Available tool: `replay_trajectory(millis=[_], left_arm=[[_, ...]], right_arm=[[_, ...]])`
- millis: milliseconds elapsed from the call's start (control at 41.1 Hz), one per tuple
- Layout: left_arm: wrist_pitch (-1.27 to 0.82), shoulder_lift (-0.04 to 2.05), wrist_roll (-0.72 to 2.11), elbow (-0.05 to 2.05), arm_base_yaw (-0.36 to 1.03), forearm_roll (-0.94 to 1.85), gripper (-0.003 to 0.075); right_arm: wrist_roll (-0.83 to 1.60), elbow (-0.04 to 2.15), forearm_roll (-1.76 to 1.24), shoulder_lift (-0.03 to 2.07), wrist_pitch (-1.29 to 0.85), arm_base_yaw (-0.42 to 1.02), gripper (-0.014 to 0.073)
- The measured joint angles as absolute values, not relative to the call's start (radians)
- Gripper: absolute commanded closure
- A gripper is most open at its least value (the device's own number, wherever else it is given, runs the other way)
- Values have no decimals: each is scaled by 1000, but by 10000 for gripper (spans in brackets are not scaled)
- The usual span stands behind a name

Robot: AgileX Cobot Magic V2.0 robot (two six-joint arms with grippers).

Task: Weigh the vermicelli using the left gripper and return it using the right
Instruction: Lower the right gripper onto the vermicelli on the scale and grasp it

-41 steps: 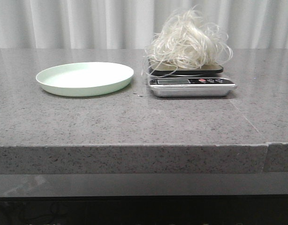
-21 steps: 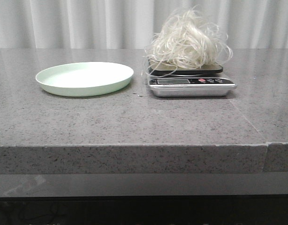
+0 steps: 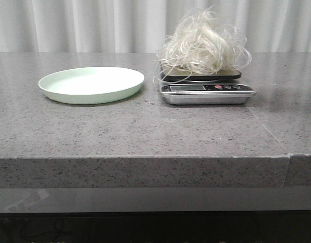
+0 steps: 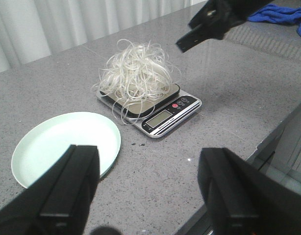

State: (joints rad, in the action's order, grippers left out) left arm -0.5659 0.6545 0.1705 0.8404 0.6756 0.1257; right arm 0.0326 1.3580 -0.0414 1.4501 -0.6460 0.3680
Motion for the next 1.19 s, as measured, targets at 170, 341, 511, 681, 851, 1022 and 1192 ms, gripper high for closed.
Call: replay_trajectory(millis=[170, 341, 511, 681, 851, 1022, 1192], left_arm=[[-566, 655, 170, 840, 676, 126, 228], [-566, 655, 170, 840, 676, 126, 228], [-566, 655, 170, 840, 676, 126, 228], [-566, 655, 170, 840, 676, 126, 228], [-566, 655, 170, 840, 676, 126, 228], [-566, 655, 170, 840, 676, 126, 228], [-566, 655, 170, 840, 676, 126, 228]], right_arm=[[33, 1451, -41, 1576, -645, 368, 16], [33, 1526, -41, 1685, -644, 368, 16], [34, 1567, -41, 1766, -644, 368, 16], [34, 1569, -41, 1811, -644, 368, 22], [34, 1579, -39, 1820, -644, 368, 197], [34, 1579, -35, 1820, -644, 368, 382], [34, 1579, -35, 1820, -644, 368, 435]])
